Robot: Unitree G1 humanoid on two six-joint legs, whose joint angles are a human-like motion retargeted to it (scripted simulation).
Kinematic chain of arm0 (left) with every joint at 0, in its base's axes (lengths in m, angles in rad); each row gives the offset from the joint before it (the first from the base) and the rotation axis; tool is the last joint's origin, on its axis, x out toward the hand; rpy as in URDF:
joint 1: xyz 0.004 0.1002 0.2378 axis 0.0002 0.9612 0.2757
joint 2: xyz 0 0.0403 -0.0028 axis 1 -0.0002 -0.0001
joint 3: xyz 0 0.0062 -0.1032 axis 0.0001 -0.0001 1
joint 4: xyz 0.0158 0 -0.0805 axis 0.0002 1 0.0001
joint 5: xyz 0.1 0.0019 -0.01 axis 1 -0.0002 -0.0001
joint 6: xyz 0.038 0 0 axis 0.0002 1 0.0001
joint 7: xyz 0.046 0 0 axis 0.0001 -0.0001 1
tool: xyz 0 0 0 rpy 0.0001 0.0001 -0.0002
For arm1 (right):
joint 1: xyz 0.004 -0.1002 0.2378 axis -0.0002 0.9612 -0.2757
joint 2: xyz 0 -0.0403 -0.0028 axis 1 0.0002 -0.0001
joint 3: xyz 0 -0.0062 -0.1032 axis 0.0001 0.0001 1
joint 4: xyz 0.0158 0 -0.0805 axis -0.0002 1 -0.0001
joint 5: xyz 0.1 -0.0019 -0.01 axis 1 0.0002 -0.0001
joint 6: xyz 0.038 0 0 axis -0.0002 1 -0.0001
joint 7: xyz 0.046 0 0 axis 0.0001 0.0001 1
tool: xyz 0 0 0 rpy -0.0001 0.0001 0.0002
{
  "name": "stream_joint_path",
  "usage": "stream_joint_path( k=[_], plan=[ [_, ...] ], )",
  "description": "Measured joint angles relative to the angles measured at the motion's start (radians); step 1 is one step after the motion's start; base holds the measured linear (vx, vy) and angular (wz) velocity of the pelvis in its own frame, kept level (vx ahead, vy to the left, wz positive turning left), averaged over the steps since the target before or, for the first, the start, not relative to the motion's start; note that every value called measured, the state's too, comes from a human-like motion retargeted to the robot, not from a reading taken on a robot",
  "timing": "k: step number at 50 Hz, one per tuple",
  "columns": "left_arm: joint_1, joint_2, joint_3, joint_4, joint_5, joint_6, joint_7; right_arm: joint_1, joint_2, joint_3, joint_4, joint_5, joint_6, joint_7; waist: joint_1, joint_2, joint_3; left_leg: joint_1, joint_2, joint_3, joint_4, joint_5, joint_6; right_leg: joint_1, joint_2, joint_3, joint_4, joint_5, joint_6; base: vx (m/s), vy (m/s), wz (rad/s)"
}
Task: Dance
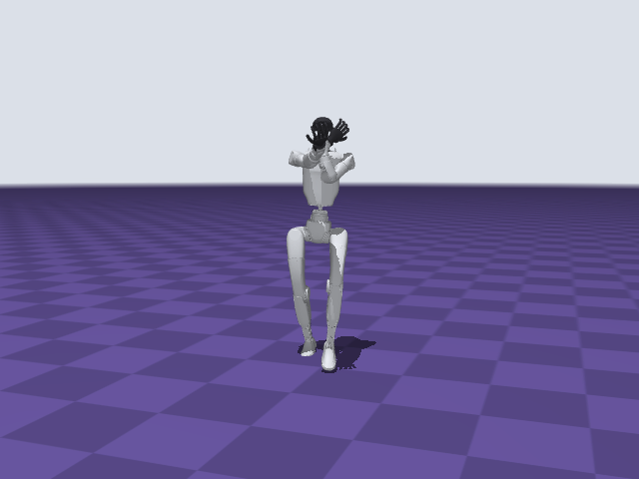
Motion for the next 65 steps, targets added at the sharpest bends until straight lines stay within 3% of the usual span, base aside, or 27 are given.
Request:
stream_joint_path(
  k=[30,65],
  plan=[
    [0.003,0.015,0.012,-0.016,-0.027,0.018,0.01,0.016,0.015,0.052,-0.051,0.002,0.01,0.022,-0.006,-0.013,0.02,0.085,-0.007,0.126,-0.192,0.054,-0.049,0.054,-0.06,-0.038,-0.167,0.077,-0.018,-0.03,0.0,0.05],
    [0.004,0.025,0.021,-0.018,-0.026,0.038,0.037,0.031,0.058,0.171,-0.189,0.0,0.039,0.047,-0.02,-0.012,0.032,0.075,-0.003,0.16,-0.176,0.008,-0.002,0.038,-0.076,0.0,-0.167,0.082,0.001,-0.01,-0.01,-0.01]
  ],
)
